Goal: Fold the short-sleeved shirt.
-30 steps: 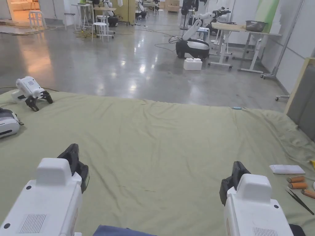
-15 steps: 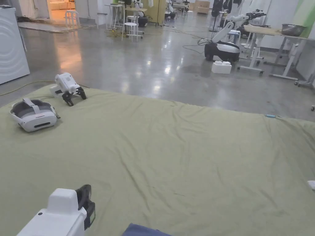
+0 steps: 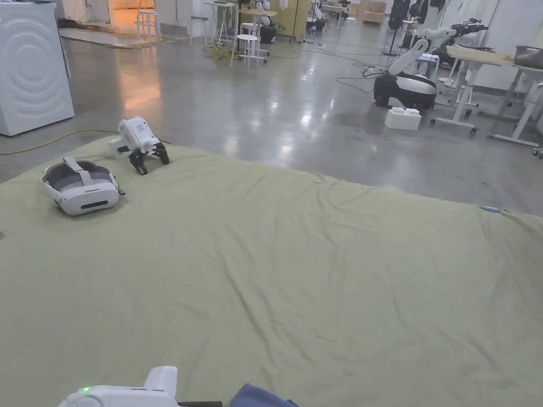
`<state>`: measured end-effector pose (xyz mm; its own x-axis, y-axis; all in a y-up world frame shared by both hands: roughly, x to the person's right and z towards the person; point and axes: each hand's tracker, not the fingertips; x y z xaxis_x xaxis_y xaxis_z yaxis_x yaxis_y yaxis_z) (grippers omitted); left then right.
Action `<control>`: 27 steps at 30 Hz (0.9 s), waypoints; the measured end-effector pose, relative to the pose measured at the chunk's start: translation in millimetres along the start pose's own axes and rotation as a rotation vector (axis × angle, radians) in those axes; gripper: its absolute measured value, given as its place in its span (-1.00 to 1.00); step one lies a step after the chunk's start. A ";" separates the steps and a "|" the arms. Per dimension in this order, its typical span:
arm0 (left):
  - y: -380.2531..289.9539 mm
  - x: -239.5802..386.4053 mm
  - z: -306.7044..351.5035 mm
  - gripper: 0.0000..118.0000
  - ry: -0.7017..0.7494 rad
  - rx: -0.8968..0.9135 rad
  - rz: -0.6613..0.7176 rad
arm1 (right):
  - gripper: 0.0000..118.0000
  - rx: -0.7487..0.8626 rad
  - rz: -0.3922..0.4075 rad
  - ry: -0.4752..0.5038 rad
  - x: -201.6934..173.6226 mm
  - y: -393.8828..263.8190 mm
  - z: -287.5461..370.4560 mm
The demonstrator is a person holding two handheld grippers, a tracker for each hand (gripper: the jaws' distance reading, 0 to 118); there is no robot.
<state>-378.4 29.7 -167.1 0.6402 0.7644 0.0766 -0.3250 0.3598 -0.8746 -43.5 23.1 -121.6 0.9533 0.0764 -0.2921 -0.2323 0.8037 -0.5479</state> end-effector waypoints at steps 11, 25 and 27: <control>3.0 -9.4 -53.3 0.12 -0.190 -0.103 0.150 | -1.00 -0.005 0.006 0.012 2.8 -1.4 -3.7; 17.8 0.2 -0.9 -0.71 -0.207 -0.054 0.134 | -1.00 0.127 0.018 0.001 11.2 24.1 15.1; 33.7 1.2 30.9 -0.71 -0.158 -0.030 0.099 | -1.00 0.117 -0.080 -0.009 14.0 20.9 12.1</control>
<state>-410.1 59.3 -181.7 0.4877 0.8709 0.0614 -0.3590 0.2641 -0.8952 -32.7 48.2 -127.7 0.9696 0.0142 -0.2443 -0.1321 0.8707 -0.4737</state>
